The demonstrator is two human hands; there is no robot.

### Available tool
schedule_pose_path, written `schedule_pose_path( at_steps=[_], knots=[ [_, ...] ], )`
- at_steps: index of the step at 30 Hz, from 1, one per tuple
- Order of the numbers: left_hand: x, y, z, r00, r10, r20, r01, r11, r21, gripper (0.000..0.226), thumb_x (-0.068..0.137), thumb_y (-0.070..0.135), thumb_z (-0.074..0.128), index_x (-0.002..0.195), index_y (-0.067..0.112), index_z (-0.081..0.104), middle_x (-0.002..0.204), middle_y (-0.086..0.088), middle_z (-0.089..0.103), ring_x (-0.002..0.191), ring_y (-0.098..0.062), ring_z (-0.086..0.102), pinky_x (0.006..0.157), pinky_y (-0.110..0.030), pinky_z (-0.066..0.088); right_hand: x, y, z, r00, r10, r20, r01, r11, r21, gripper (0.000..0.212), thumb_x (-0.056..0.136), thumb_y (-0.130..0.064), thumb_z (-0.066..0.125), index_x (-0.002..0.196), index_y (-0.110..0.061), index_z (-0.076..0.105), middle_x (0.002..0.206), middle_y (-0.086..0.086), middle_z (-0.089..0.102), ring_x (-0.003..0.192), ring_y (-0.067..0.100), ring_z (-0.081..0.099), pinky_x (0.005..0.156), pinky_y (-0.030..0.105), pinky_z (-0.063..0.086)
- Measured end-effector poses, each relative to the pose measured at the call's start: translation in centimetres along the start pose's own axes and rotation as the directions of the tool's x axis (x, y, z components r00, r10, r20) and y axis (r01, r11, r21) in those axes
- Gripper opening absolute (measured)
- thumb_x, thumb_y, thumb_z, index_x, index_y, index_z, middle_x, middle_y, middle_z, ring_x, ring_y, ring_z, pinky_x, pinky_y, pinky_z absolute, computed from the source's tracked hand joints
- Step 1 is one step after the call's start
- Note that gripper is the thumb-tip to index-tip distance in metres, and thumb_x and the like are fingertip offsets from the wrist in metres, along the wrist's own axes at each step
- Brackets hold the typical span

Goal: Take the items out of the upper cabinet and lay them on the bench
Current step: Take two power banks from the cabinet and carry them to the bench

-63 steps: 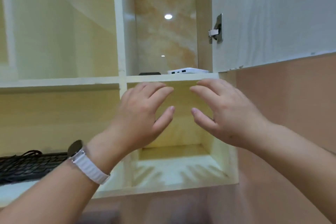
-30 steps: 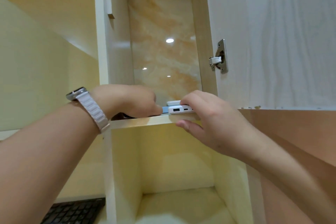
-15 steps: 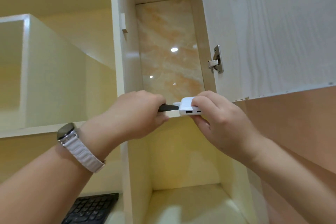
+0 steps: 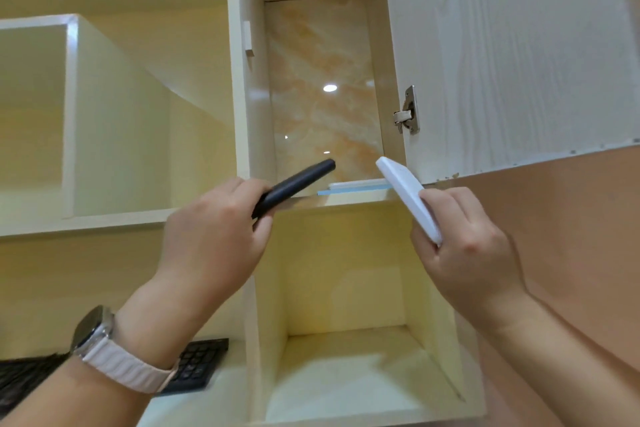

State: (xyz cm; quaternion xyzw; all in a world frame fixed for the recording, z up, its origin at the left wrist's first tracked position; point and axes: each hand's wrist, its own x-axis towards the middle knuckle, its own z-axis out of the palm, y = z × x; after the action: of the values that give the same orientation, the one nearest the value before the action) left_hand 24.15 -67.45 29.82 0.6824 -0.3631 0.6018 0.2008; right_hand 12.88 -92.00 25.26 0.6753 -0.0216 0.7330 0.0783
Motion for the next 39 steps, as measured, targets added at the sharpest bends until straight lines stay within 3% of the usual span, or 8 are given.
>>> schedule_pose_path(
  at_steps=[4,10,14,18,22,28,34,39],
  knots=[
    [-2.2,-0.3,1.1,0.985,-0.175,-0.006,0.174,0.980,-0.094,0.012,0.086,0.023,0.065,0.093,0.016,0.058,0.067,0.001,0.058,0.054,-0.025,0.049,0.046,-0.025,0.030,-0.4,-0.6,-1.1,0.970,0.235,0.063,-0.239,0.968,0.076,0.016,0.083,-0.010,0.066,0.097,-0.012,0.059,0.076,0.001,0.057,0.062,0.029,0.052,0.050,0.033,0.042],
    [-4.5,1.4,1.9,0.932,-0.343,0.115,0.362,0.882,-0.303,0.019,0.091,0.029,0.057,0.104,0.017,0.049,0.076,-0.003,0.062,0.066,-0.032,0.058,0.061,-0.041,0.049,-1.8,-1.8,-2.0,0.786,0.543,0.295,-0.615,0.733,0.290,0.015,0.087,-0.018,0.063,0.094,-0.019,0.050,0.078,-0.006,0.058,0.067,0.007,0.056,0.053,0.026,0.044],
    [-6.9,3.5,2.0,0.847,-0.469,0.251,0.527,0.680,-0.509,0.013,0.091,0.028,0.056,0.093,0.027,0.043,0.072,0.001,0.061,0.063,-0.018,0.059,0.058,-0.041,0.051,-4.2,-2.6,-2.5,0.638,0.638,0.432,-0.767,0.475,0.431,0.021,0.085,-0.013,0.063,0.095,-0.025,0.050,0.090,-0.006,0.061,0.068,-0.008,0.057,0.051,0.010,0.044],
    [-9.9,5.9,2.8,0.708,-0.496,0.503,0.685,0.311,-0.659,0.013,0.089,0.031,0.056,0.091,0.037,0.045,0.081,-0.005,0.071,0.074,-0.024,0.069,0.065,-0.054,0.058,-8.4,-3.8,-3.3,0.468,0.654,0.595,-0.874,0.239,0.424,0.025,0.087,-0.013,0.061,0.102,-0.031,0.051,0.103,-0.006,0.063,0.088,0.013,0.066,0.070,0.041,0.060],
    [-13.3,8.2,3.9,0.564,-0.424,0.709,0.785,0.010,-0.619,0.012,0.096,0.016,0.053,0.103,0.021,0.045,0.097,-0.015,0.071,0.081,-0.030,0.072,0.056,-0.039,0.058,-11.8,-5.2,-4.7,0.331,0.690,0.644,-0.932,0.135,0.335,0.026,0.088,-0.013,0.062,0.111,-0.020,0.051,0.099,-0.005,0.064,0.086,0.013,0.066,0.076,0.043,0.058],
    [-18.3,9.5,4.2,0.451,-0.272,0.850,0.821,-0.248,-0.515,0.015,0.097,0.010,0.052,0.108,0.019,0.047,0.098,-0.015,0.072,0.083,-0.036,0.072,0.051,-0.035,0.055,-15.2,-7.2,-6.9,0.168,0.736,0.656,-0.970,0.004,0.244,0.038,0.073,-0.025,0.066,0.108,-0.024,0.052,0.107,0.002,0.067,0.094,0.024,0.068,0.079,0.057,0.057],
    [-22.3,8.4,4.1,0.392,-0.060,0.918,0.862,-0.323,-0.390,0.020,0.093,0.014,0.060,0.111,0.022,0.056,0.097,-0.006,0.074,0.074,-0.024,0.071,0.047,-0.030,0.048,-17.6,-11.0,-8.5,0.038,0.763,0.645,-0.962,-0.148,0.232,0.026,0.092,-0.004,0.057,0.116,-0.013,0.053,0.102,0.007,0.071,0.073,0.015,0.070,0.053,0.033,0.053],
    [-25.7,6.0,3.7,0.384,0.106,0.917,0.864,-0.390,-0.317,0.017,0.093,0.013,0.059,0.107,0.022,0.063,0.092,-0.009,0.074,0.076,-0.029,0.070,0.043,-0.028,0.043,-20.4,-15.5,-8.7,-0.061,0.818,0.571,-0.961,-0.203,0.189,0.024,0.092,-0.003,0.056,0.114,-0.010,0.055,0.102,0.011,0.071,0.073,0.018,0.070,0.057,0.037,0.055]
  ],
)
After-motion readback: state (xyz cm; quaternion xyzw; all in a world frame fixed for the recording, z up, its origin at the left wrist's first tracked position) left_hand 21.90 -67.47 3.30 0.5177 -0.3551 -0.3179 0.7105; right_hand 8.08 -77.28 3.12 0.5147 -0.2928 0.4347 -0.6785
